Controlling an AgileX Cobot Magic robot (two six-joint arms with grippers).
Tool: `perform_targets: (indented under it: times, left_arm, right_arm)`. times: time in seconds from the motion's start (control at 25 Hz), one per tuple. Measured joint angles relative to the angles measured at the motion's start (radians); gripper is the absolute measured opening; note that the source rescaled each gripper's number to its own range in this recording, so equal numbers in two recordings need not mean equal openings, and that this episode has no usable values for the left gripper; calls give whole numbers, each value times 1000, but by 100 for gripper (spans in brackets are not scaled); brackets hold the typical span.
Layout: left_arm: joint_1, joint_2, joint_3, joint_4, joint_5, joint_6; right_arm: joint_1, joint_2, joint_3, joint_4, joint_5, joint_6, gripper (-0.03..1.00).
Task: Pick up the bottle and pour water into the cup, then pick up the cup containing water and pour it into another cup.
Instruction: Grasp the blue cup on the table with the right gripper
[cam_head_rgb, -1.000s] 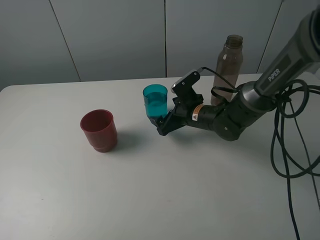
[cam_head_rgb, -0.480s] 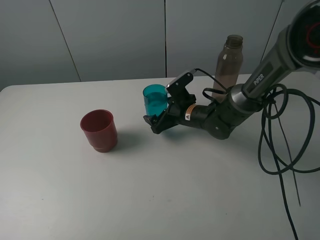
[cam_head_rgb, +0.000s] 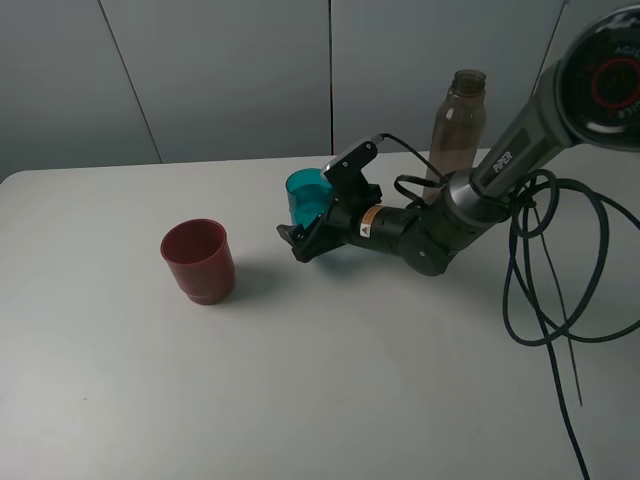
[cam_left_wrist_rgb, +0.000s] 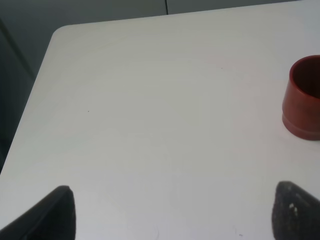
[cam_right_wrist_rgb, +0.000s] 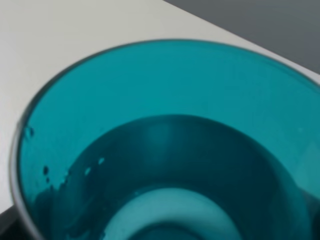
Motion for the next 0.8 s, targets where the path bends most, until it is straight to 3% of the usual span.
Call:
perform_targets:
  times: [0.8]
  left_arm:
    - [0, 0, 0, 0, 0, 0]
  right_arm:
    - [0, 30, -45, 2, -28, 37, 100]
